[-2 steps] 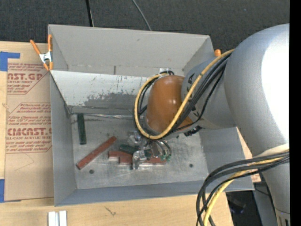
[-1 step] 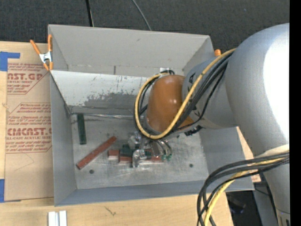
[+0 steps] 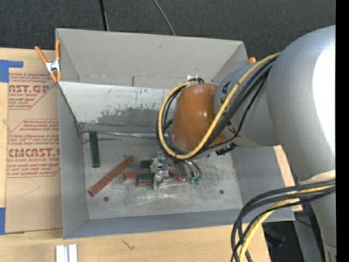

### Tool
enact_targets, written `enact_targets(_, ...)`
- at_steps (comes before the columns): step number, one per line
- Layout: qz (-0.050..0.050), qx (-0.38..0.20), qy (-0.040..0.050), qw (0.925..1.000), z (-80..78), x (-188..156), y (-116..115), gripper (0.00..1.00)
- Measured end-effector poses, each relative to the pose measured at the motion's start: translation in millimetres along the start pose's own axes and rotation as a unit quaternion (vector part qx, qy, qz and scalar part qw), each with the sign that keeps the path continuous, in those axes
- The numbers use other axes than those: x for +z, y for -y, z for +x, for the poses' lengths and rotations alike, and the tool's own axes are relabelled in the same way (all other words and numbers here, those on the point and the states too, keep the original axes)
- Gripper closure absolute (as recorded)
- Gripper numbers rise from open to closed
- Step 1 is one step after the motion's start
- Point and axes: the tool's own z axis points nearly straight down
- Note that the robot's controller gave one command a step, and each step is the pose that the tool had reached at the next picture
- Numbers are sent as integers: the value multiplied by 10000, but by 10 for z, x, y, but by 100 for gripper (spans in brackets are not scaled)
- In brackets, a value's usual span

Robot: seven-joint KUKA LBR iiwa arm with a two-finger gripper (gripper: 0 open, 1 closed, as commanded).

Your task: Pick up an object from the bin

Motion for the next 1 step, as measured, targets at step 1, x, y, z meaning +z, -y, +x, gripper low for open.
enact_targets(1, 1, 0, -22, 10000, 17, -187, -1, 100)
